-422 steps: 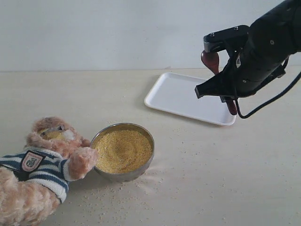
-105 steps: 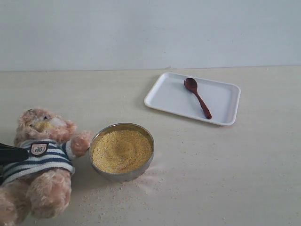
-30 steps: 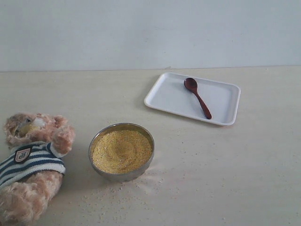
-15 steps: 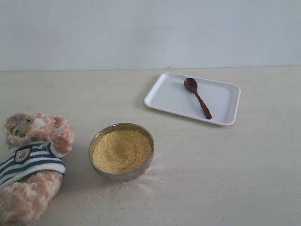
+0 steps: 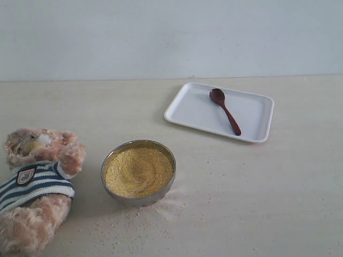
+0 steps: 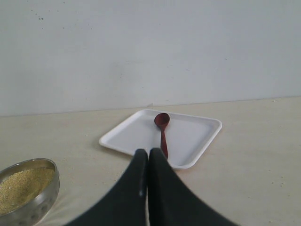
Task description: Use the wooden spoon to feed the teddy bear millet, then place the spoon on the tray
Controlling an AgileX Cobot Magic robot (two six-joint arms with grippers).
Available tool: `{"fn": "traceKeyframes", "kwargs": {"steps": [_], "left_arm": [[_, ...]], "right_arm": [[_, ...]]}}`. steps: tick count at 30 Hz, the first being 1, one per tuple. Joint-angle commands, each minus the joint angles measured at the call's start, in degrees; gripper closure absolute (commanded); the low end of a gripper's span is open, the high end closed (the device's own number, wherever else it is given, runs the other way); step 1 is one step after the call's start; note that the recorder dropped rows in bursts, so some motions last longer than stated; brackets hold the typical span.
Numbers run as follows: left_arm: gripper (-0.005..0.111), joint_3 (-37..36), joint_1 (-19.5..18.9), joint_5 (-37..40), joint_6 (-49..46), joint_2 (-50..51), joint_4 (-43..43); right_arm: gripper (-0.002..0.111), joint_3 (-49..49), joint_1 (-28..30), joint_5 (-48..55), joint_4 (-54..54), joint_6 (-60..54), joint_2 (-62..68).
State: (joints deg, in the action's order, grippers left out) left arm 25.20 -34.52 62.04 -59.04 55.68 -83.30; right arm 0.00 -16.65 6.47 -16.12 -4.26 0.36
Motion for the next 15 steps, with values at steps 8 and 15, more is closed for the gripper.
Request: {"fn": "traceKeyframes", "kwargs": {"steps": [8, 15], "left_arm": [[0.102, 0.16, 18.02, -7.75, 0.09, -17.49, -0.06], [0.102, 0.16, 27.17, -21.22, -0.26, -35.91, 2.95]], "right_arm": [[0.108, 0.00, 0.12, -0.24, -0.03, -0.30, -0.36], [0.108, 0.00, 0.12, -0.24, -0.03, -0.30, -0.36]]}}
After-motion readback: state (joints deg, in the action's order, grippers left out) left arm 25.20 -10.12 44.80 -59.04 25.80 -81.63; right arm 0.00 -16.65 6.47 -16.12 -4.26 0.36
